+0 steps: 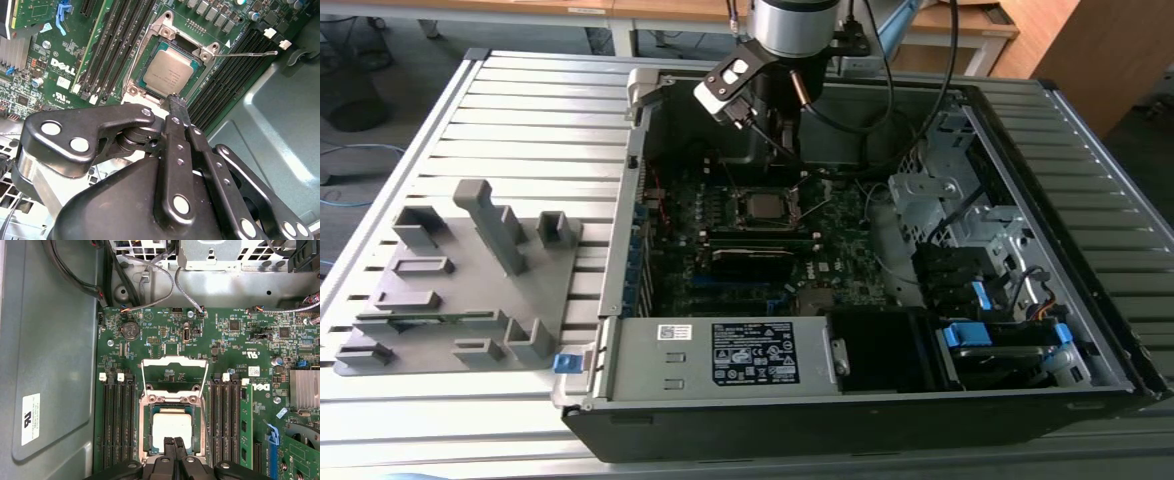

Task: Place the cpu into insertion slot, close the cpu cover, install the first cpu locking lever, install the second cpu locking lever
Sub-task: 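Close the cpu cover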

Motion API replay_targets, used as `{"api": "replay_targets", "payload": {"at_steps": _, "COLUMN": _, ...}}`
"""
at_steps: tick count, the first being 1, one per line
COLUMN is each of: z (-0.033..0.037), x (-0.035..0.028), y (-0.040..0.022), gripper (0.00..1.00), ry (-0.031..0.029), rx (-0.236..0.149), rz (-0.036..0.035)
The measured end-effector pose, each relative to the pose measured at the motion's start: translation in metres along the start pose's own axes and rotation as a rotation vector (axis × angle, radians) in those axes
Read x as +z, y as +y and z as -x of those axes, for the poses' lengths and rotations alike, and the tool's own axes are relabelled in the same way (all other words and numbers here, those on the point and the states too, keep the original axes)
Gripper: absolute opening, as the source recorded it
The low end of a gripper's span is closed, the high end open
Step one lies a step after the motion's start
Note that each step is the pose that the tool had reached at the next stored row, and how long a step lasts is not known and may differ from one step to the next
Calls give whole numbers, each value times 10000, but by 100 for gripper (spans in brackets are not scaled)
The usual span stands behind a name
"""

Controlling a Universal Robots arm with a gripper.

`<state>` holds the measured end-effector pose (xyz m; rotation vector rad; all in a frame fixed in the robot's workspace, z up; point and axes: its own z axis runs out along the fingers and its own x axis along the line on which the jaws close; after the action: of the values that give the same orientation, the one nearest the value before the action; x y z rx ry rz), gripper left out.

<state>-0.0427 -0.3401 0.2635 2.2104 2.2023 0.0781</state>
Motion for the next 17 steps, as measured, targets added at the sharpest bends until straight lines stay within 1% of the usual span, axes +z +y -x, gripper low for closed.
{"api": "replay_targets", "payload": {"at_steps": 5, "z": 0, "x": 1, "y": 13, "gripper": 11, "ry": 0, "rx": -1, "rz": -1}}
{"api": "replay_targets", "payload": {"at_steps": 13, "z": 0, "x": 5, "y": 84, "gripper": 11, "ry": 0, "rx": 0, "rz": 0}}
{"api": "replay_targets", "payload": {"at_steps": 17, "z": 0, "x": 5, "y": 97, "gripper": 11, "ry": 0, "rx": 1, "rz": 0}}
